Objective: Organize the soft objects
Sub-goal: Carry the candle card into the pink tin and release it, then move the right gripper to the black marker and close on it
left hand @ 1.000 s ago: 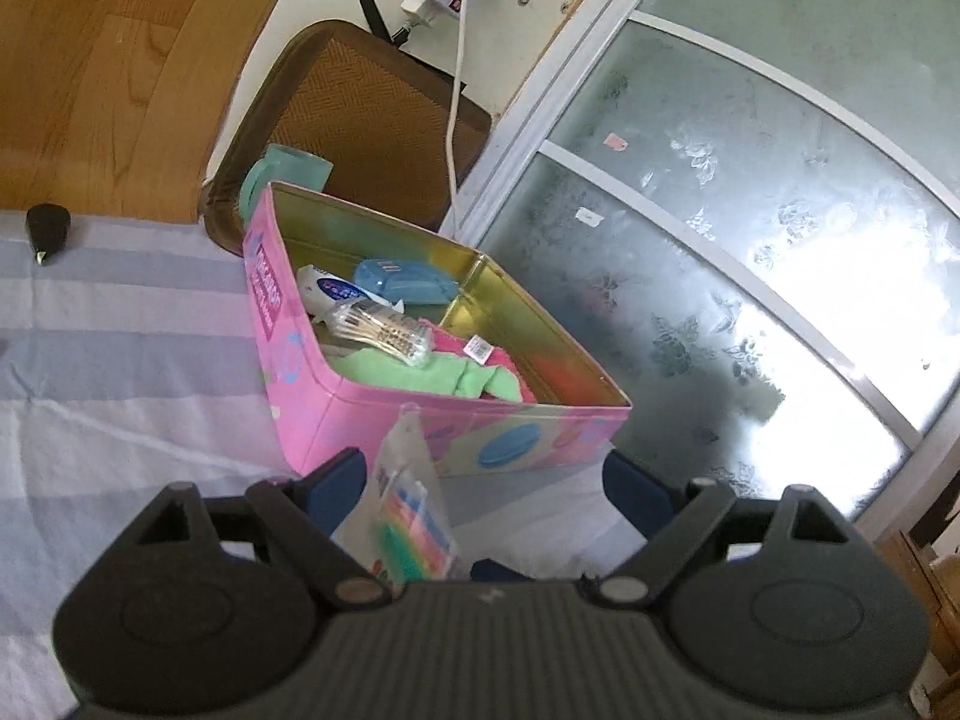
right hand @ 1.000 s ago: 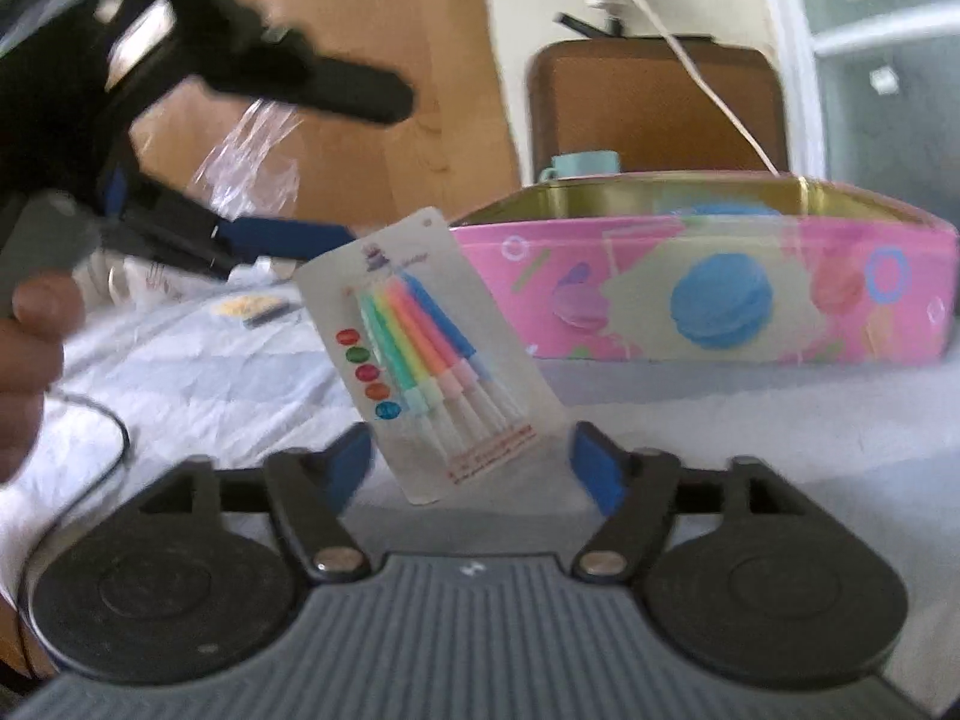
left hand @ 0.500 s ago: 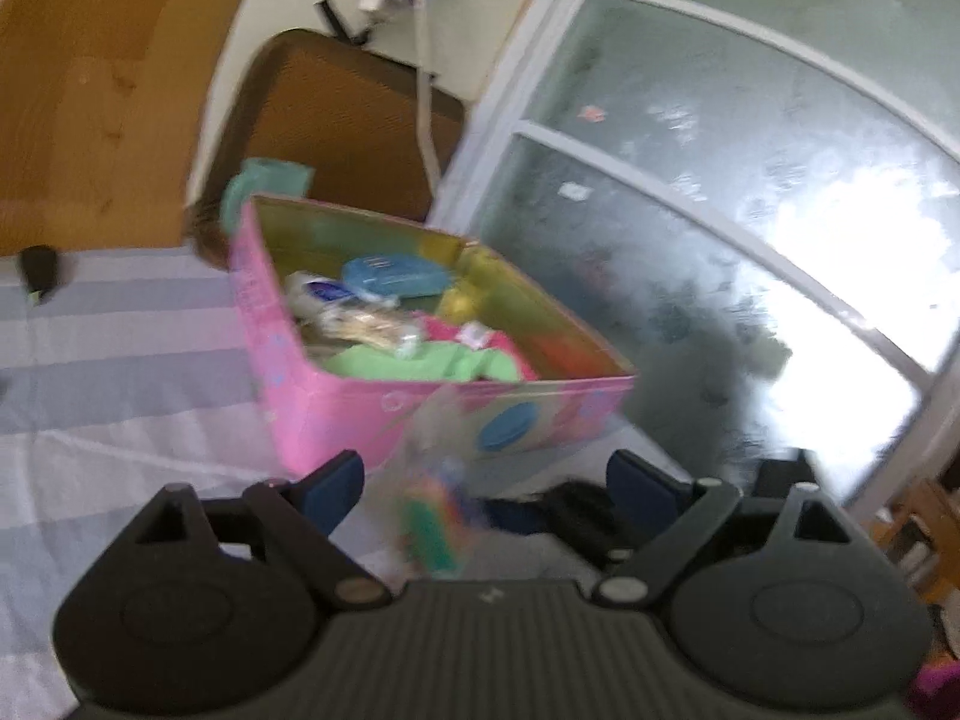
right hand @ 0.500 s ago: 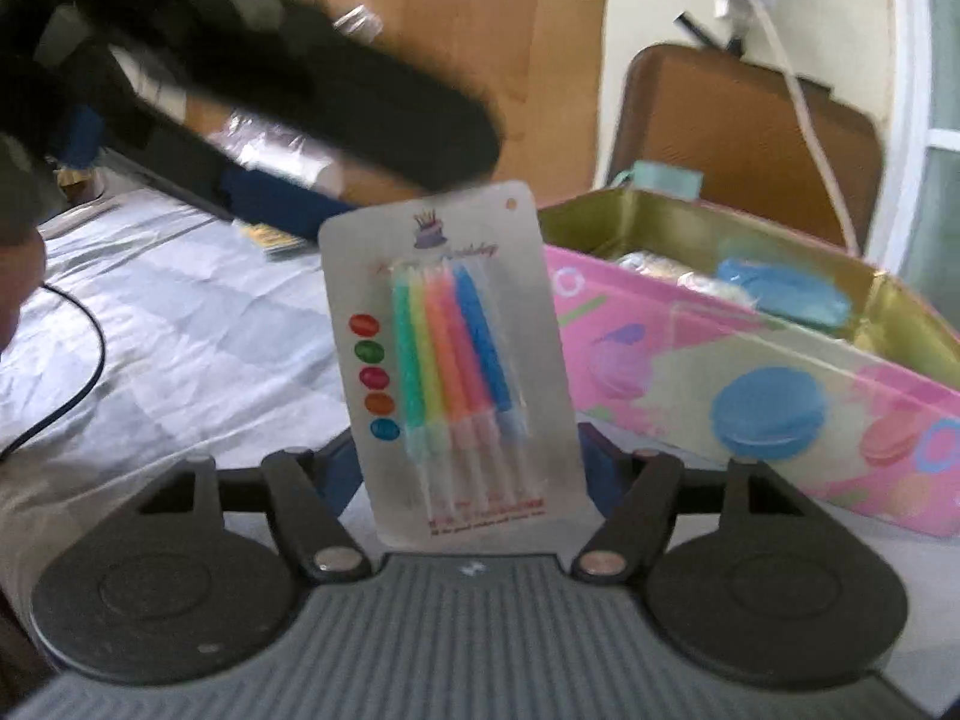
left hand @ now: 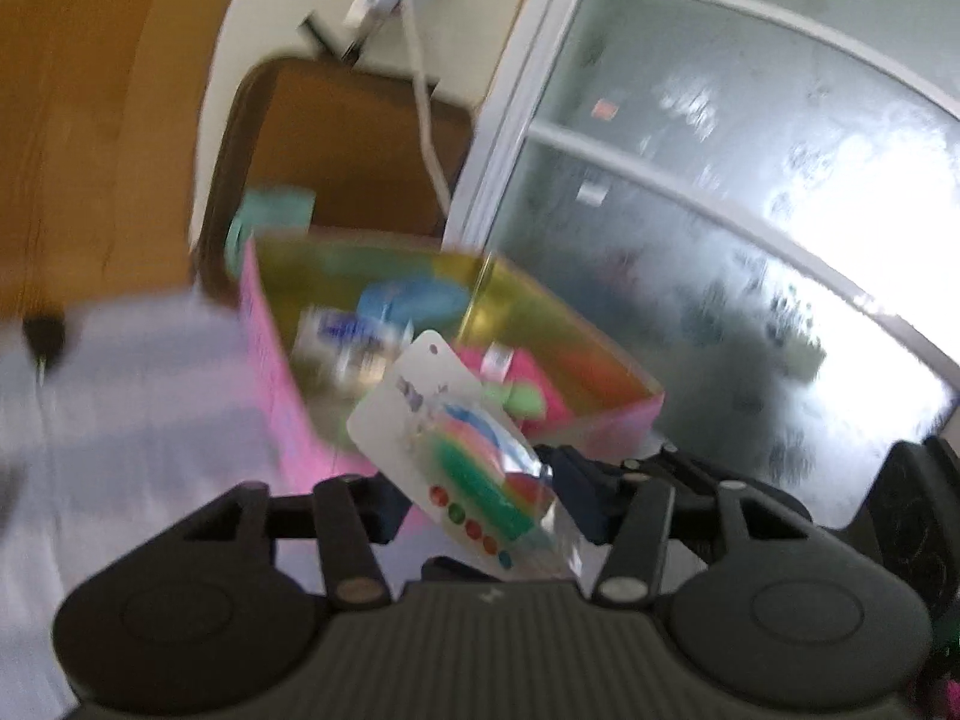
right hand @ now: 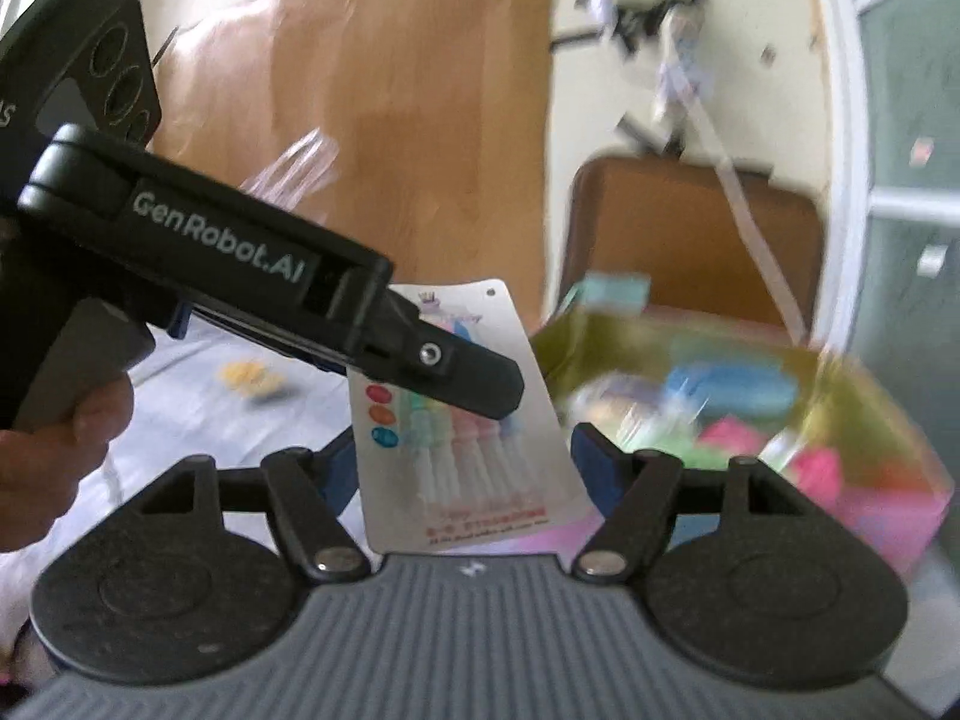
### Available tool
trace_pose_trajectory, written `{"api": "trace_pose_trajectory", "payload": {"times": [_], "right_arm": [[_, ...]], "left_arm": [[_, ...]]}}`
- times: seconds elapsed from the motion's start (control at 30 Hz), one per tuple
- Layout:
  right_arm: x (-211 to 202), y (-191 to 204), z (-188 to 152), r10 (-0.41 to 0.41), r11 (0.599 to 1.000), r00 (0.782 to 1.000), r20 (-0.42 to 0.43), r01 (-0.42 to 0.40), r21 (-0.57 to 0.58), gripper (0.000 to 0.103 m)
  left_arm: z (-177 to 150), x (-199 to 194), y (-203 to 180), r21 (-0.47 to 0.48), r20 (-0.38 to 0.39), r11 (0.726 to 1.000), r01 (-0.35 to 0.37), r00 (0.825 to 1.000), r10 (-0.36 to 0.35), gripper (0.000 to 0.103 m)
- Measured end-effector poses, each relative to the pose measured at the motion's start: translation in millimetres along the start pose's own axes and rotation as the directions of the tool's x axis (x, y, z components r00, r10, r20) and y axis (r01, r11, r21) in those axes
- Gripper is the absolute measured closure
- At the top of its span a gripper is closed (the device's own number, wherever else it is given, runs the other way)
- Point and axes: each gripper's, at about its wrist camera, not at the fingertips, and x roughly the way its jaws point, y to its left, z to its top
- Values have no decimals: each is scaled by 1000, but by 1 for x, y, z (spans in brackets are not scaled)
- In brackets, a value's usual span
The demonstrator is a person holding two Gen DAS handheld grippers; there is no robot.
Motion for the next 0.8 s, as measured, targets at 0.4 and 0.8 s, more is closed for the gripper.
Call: {"api": "trace_pose_trajectory", "payload": {"times": [0.4,0.8], "right_arm": [[73,-87,-15,-402,909,909,-111,411,72,25],[25,-49,-19,-372,911,923,96,343,228,42]], "left_arm": [[46,104,-7,36,-11,968,-248,969,248,17],[-6,35,21,56,81,962,-267,962,262,16]]}}
